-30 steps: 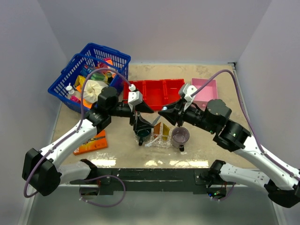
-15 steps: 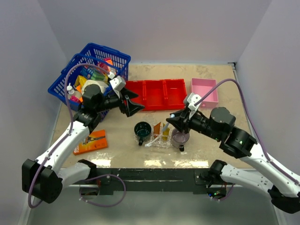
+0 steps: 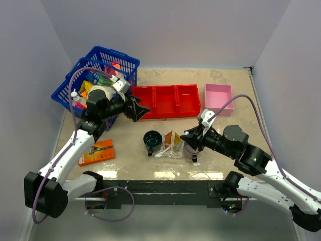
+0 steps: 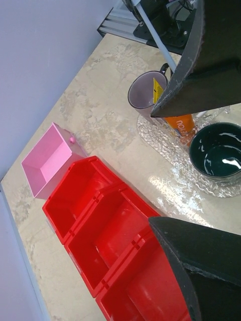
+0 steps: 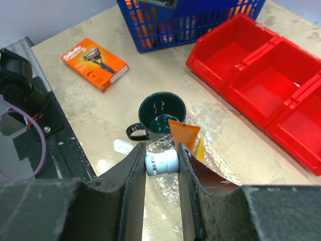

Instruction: Prepare toiletry sets of a toothbrush and toothpaste on the tray

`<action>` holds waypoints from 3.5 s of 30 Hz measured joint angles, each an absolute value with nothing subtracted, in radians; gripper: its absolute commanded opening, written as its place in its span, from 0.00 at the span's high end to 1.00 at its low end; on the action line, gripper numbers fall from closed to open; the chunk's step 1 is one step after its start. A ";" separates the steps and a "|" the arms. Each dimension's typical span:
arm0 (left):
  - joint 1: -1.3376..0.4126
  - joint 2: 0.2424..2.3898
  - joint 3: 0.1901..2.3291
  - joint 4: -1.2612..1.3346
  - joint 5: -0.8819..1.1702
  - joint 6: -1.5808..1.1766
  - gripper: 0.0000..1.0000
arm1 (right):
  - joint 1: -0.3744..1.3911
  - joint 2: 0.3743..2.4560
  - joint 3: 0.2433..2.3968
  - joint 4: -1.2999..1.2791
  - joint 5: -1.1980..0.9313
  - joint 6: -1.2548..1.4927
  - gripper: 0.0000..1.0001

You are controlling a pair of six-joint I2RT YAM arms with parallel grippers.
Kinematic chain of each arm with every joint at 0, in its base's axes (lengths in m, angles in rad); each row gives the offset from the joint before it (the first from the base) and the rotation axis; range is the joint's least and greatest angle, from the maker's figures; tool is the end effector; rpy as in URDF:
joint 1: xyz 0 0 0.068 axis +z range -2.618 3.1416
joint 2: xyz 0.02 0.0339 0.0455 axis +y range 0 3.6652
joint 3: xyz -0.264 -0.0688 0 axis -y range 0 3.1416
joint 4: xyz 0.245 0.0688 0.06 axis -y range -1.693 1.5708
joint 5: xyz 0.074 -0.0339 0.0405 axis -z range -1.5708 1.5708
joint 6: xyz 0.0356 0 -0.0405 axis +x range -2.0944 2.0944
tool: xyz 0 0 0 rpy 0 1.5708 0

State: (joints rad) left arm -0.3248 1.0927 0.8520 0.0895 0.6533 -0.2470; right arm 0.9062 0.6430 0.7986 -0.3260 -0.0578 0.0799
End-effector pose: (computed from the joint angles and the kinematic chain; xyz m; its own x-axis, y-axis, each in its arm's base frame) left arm 0.2318 -0.1009 0.3324 -0.3396 -0.0905 -0.9362 0.7630 0.5555 -0.3305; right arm 0.0905 0.1189 0.3505 -0.1698 -0.0875 -0.9816 -0.8100 0.5797 0.0884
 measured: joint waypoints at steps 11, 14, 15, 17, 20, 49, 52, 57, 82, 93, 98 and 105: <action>-0.303 1.093 0.852 0.076 0.651 -0.243 0.16 | 1.101 0.646 0.719 -0.257 0.146 0.102 0.98; -0.297 1.093 0.852 0.070 0.651 -0.243 0.16 | 1.145 0.662 0.710 -0.232 0.202 0.101 0.97; -0.295 1.093 0.852 0.067 0.652 -0.242 0.16 | 1.155 0.667 0.709 -0.221 0.221 0.101 0.97; -0.291 1.093 0.852 0.062 0.655 -0.242 0.16 | 1.169 0.673 0.701 -0.204 0.249 0.100 0.97; -0.284 1.094 0.852 0.058 0.661 -0.240 0.16 | 1.181 0.674 0.690 -0.180 0.282 0.099 0.97; -0.253 1.113 0.852 0.056 0.706 -0.221 0.16 | 1.187 0.632 0.703 -0.223 0.350 0.117 0.98; -0.250 1.113 0.852 0.056 0.707 -0.221 0.16 | 1.187 0.622 0.704 -0.223 0.350 0.118 0.98; -0.247 1.113 0.852 0.056 0.711 -0.221 0.16 | 1.187 0.607 0.681 -0.191 0.350 0.120 0.97; -0.221 1.146 0.852 0.056 0.743 -0.199 0.16 | 1.190 0.608 0.488 -0.017 0.443 0.120 0.97; -0.208 1.150 0.852 0.062 0.761 -0.199 0.16 | 1.200 0.609 0.444 0.036 0.478 0.120 0.95; -0.201 1.158 0.836 0.073 0.773 -0.199 0.16 | 1.206 0.609 0.436 0.041 0.484 0.121 0.91; -0.196 1.163 0.813 0.088 0.780 -0.195 0.16 | 1.215 0.609 0.435 0.020 0.494 0.148 0.84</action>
State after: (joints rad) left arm -0.1955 1.1633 0.8127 0.0883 0.7799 -0.1951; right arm 1.2148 0.6086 0.4347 0.0200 0.4942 0.1478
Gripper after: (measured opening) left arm 0.843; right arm 0.300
